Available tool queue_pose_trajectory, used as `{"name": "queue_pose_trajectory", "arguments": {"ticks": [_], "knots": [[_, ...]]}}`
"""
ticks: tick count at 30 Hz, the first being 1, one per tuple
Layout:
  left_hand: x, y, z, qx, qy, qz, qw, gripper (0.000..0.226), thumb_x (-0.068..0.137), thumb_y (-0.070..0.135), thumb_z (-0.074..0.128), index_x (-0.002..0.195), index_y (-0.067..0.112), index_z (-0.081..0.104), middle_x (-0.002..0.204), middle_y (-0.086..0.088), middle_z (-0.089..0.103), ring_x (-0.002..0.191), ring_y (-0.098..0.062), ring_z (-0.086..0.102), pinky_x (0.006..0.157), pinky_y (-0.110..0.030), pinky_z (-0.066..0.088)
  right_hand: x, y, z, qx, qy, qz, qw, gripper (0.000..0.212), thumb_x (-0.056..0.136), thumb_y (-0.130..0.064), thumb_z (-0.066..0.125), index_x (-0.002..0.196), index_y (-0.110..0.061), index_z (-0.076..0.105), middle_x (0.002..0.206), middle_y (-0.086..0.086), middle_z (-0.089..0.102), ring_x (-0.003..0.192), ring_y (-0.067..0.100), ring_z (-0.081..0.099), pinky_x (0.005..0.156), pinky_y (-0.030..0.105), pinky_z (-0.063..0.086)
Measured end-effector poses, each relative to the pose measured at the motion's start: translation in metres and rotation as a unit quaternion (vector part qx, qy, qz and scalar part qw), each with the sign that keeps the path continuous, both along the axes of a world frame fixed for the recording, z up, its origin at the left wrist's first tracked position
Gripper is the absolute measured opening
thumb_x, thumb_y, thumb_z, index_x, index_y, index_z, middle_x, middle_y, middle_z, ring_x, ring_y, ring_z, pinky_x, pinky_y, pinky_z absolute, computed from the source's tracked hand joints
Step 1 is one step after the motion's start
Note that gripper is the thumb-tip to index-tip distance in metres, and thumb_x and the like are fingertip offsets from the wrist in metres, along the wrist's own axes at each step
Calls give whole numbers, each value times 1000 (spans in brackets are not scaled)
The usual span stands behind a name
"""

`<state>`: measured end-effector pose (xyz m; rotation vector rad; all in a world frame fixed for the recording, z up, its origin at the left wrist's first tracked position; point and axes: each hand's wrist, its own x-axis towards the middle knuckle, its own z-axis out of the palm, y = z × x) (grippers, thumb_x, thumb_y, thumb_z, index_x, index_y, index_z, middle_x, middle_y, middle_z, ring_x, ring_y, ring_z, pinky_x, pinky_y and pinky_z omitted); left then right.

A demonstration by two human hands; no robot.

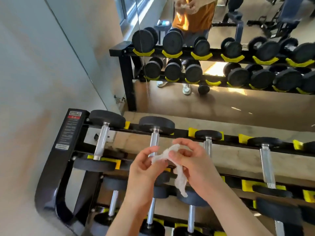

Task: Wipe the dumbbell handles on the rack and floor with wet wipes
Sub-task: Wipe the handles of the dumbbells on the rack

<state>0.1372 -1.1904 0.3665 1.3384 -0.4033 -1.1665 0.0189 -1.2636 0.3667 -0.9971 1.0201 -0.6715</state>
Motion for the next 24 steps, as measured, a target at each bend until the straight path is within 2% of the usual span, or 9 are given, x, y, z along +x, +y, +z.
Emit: {"name": "queue_pose_trajectory", "arguments": {"ticks": [3, 7, 10, 13, 16, 18, 20, 22, 24], "knots": [[0, -7, 3, -13, 85, 70, 994, 26, 89, -7, 53, 107, 10, 58, 84, -24, 67, 78, -27, 68, 75, -35, 58, -11, -14, -4, -10, 32, 44, 998, 29, 87, -10, 68, 113, -23, 65, 72, 8, 57, 59, 15, 52, 56, 23, 46], [6, -17, -2, -8, 118, 146, 982, 25, 93, -6, 44, 99, 11, 61, 70, -13, 62, 66, -21, 64, 68, -30, 57, -11, -27, -11, -4, 14, 86, 996, 33, 90, -1, 62, 116, -20, 64, 68, 6, 50, 58, 13, 45, 58, 21, 46], [16, -21, -12, 11, 82, 187, 979, 20, 94, -2, 51, 103, 5, 68, 70, -9, 60, 69, -17, 63, 69, -26, 57, -8, -34, -12, -30, 58, 157, 986, 39, 88, 1, 64, 119, -22, 64, 78, 4, 59, 67, 15, 55, 63, 17, 49], [34, -21, -21, 20, 32, 194, 980, 19, 93, 5, 57, 102, 10, 73, 80, -9, 67, 80, -14, 67, 72, -22, 55, -8, -42, -12, -89, 188, 237, 949, 39, 85, -4, 69, 118, -24, 68, 95, -3, 72, 86, 10, 66, 79, 21, 55], [52, -23, -36, 69, -65, 145, 985, 19, 92, 7, 60, 95, 19, 74, 87, 1, 74, 86, -10, 69, 72, -21, 55, -5, -50, -10, -186, 282, 260, 905, 18, 87, -14, 69, 93, -29, 76, 77, -12, 72, 71, 1, 64, 66, 16, 50], [57, -19, -48, 108, -289, 52, 950, 23, 87, 4, 64, 87, 26, 73, 84, 8, 73, 86, -4, 67, 78, -21, 53, -2, -55, -11, -193, 238, 219, 926, 16, 89, -16, 67, 81, -26, 75, 67, -11, 69, 60, -1, 58, 57, 13, 44], [54, -15, -55, 83, -483, -36, 871, 29, 81, -3, 68, 84, 26, 71, 90, 16, 68, 88, 3, 62, 78, -8, 47, 5, -57, -14, -116, 118, 164, 972, 12, 91, -12, 64, 86, -18, 74, 72, -5, 70, 65, 4, 60, 60, 17, 47], [50, -10, -60, 33, -534, -81, 841, 34, 75, -6, 67, 93, 22, 71, 103, 16, 65, 100, 1, 58, 86, -4, 41, 14, -55, -21, -20, 23, 124, 992, 12, 93, -10, 59, 96, -11, 71, 81, 0, 71, 71, 6, 61, 62, 18, 49], [45, -8, -54, -7, -440, -92, 893, 41, 75, 3, 62, 111, 23, 66, 114, 15, 63, 112, -5, 57, 94, -13, 43, 22, -53, -31, 42, -32, 99, 994, 13, 94, -11, 55, 97, -8, 68, 87, 5, 70, 73, 10, 62, 61, 21, 49]]}}
